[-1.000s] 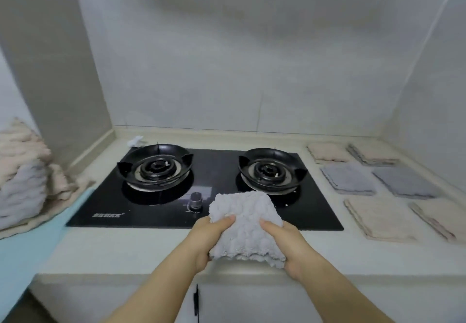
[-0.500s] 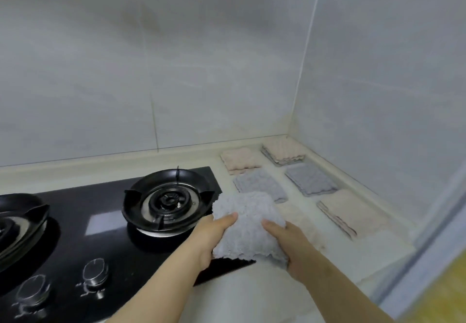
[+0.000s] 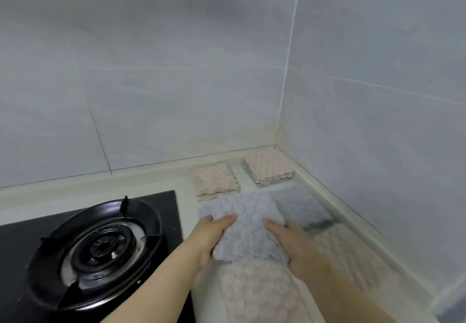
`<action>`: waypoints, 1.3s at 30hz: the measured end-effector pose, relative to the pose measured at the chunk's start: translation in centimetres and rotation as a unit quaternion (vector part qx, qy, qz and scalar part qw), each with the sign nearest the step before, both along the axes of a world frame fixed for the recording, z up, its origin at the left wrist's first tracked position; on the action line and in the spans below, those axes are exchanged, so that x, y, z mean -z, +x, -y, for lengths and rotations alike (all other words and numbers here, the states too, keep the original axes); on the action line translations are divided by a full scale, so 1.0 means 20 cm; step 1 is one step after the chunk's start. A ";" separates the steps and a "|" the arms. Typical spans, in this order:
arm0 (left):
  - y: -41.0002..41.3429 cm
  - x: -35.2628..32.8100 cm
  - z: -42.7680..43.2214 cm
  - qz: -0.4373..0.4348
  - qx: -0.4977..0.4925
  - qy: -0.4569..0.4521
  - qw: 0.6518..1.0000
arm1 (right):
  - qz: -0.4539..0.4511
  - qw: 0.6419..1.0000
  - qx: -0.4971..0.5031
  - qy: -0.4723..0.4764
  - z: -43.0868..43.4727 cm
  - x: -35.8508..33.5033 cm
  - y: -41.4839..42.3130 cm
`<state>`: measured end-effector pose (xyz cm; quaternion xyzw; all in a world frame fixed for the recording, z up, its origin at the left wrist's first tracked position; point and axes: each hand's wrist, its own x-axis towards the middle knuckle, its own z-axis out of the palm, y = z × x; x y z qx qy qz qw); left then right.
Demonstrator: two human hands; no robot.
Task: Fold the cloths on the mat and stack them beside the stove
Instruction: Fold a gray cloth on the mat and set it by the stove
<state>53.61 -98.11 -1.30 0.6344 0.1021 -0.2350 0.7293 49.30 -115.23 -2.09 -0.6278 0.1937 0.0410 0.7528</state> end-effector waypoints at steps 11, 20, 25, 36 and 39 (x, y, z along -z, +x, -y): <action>0.23 -0.05 0.28 -0.003 -0.098 0.008 0.995 | -0.015 0.991 -0.128 0.041 0.32 -0.02 0.43; 0.50 -0.10 0.15 0.070 -0.131 0.060 0.987 | -0.040 0.986 -0.159 0.006 0.21 -0.04 0.85; 0.76 -0.07 0.05 0.092 -0.164 0.124 0.974 | -0.043 0.982 -0.184 -0.005 0.12 0.00 1.13; 1.05 0.20 -0.02 0.069 -0.197 0.191 0.959 | -0.022 0.976 -0.174 -0.129 -0.05 0.20 1.47; 1.06 0.25 -0.02 0.076 -0.198 0.250 0.945 | 0.017 0.955 -0.158 -0.251 -0.06 0.20 1.45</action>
